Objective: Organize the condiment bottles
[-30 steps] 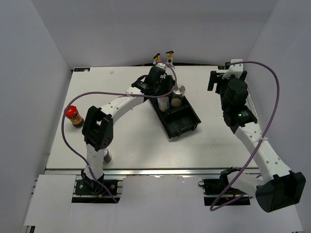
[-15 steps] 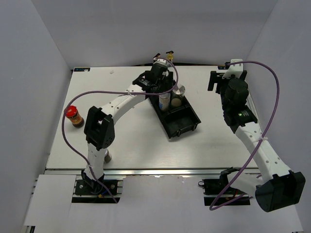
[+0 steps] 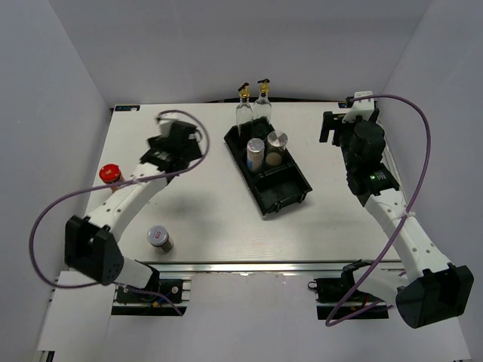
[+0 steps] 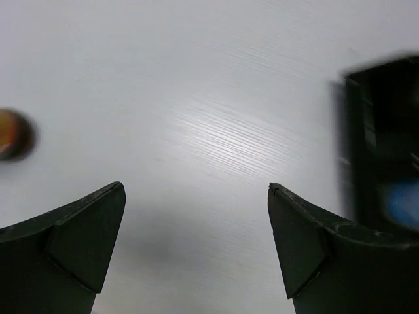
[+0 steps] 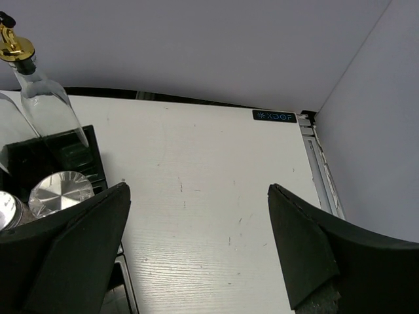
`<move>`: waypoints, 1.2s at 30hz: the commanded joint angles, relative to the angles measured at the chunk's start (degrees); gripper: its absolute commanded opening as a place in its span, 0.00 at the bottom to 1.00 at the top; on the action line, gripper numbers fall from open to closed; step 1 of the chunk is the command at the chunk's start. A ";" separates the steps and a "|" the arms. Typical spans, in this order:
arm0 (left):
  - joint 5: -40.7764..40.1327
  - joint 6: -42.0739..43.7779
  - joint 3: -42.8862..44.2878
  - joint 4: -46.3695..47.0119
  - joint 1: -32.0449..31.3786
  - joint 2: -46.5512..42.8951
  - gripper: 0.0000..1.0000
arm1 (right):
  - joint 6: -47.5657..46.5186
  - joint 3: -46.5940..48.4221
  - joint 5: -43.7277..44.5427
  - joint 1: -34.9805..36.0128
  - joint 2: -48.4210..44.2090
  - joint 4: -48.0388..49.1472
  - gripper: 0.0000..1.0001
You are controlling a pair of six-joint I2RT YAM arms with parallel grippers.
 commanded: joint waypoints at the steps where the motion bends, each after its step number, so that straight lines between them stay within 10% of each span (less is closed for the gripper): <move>1: -5.59 -7.39 -8.09 -0.94 9.07 -8.32 0.98 | 0.40 0.23 -0.74 -0.32 0.10 2.32 0.89; 18: -5.78 -5.11 -12.16 8.03 34.56 -0.18 0.98 | 0.93 -0.38 -1.54 -0.32 -0.51 3.11 0.89; 36: 0.81 4.12 -9.51 21.74 39.59 7.84 0.88 | 1.19 -0.82 -2.33 -0.23 -1.30 3.64 0.89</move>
